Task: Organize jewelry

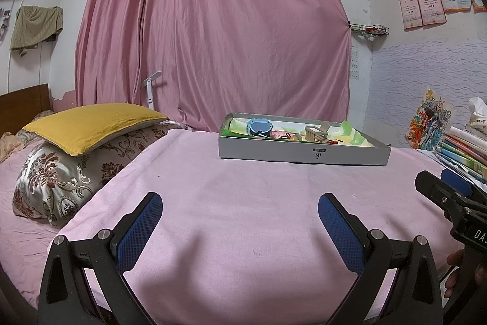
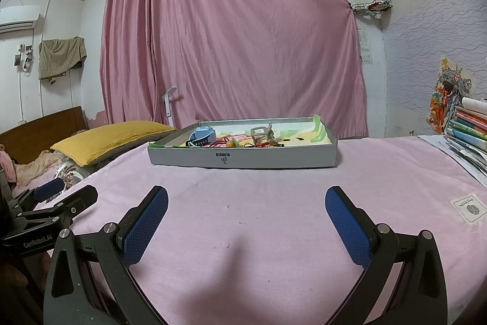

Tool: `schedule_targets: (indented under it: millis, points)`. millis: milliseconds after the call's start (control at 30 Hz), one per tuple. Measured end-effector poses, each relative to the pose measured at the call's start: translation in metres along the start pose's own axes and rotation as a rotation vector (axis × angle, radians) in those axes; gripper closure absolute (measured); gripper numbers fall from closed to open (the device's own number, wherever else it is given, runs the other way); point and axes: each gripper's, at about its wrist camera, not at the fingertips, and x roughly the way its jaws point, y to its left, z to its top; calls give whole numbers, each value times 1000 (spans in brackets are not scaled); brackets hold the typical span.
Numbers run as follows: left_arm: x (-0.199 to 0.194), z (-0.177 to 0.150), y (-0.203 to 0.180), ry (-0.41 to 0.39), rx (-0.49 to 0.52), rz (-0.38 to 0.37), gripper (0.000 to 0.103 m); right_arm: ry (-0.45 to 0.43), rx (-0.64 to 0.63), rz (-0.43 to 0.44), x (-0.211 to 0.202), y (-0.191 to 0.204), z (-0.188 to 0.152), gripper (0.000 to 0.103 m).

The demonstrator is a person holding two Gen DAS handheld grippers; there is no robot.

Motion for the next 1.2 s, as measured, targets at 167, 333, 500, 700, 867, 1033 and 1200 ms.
schedule_targets:
  millis: [167, 333, 500, 700, 867, 1033, 1200]
  points:
    - [0, 0, 0, 0, -1, 0, 0, -1, -1, 3, 1, 1, 0, 2]
    - [0, 0, 0, 0, -1, 0, 0, 0, -1, 3, 1, 1, 0, 2]
    - [-1, 0, 0, -1, 0, 0, 0, 0, -1, 4, 0, 2, -1, 2]
    - [0, 0, 0, 1, -1, -1, 0, 3, -2, 5, 1, 3, -2, 2]
    - [0, 0, 0, 0, -1, 0, 0, 5, -2, 5, 1, 3, -3, 2]
    - [-1, 0, 0, 0, -1, 0, 0, 5, -2, 5, 1, 3, -2, 2]
    - [0, 0, 0, 1, -1, 0, 0, 4, -2, 5, 1, 3, -2, 2]
